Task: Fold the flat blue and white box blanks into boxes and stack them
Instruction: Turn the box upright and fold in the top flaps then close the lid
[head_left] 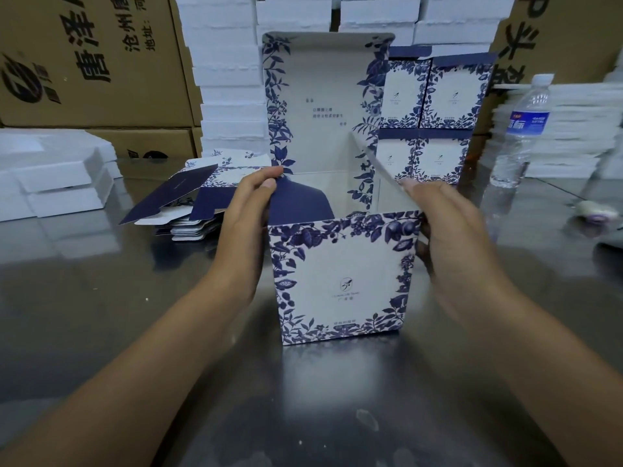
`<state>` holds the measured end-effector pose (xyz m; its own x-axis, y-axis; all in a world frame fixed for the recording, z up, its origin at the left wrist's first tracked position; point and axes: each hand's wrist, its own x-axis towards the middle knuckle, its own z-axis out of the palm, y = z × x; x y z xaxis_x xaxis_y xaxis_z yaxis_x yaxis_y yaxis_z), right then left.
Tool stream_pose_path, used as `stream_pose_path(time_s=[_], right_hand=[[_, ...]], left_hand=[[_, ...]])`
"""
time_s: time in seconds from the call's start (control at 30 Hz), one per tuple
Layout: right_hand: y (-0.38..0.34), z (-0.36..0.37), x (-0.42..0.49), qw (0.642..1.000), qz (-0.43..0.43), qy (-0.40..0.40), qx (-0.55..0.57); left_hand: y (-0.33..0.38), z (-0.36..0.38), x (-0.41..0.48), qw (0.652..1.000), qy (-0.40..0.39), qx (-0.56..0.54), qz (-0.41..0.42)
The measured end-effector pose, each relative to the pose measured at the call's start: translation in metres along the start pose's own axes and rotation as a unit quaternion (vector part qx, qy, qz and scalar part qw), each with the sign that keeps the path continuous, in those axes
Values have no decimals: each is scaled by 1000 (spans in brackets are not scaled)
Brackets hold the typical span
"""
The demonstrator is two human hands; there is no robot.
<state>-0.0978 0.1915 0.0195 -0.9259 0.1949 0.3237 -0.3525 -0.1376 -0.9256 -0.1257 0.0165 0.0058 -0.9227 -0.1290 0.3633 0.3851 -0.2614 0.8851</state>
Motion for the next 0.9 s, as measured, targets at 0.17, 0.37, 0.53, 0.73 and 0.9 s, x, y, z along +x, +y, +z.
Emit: stream_pose_path(time_s=[0.17,0.37,0.53,0.73,0.9], right_hand=[[-4,-4,4,991,66,-99,-59],[-16,-5,1,985,51,-113,-119],[-22,-8,-2,968,-11,-120,-221],[-30,-10,-2,958,-12,-124,-259],[-29,-9,-3,977,41,-100,-183]], left_hand=[[0,-2,0,997,14,-57,-47],[0,0,-2,996,5,-76,-43],[0,2,-2,997,-14,-74,-34],[2,4,-2,997,-18,-64,-27],[1,4,-2,997,-35,-58,-33]])
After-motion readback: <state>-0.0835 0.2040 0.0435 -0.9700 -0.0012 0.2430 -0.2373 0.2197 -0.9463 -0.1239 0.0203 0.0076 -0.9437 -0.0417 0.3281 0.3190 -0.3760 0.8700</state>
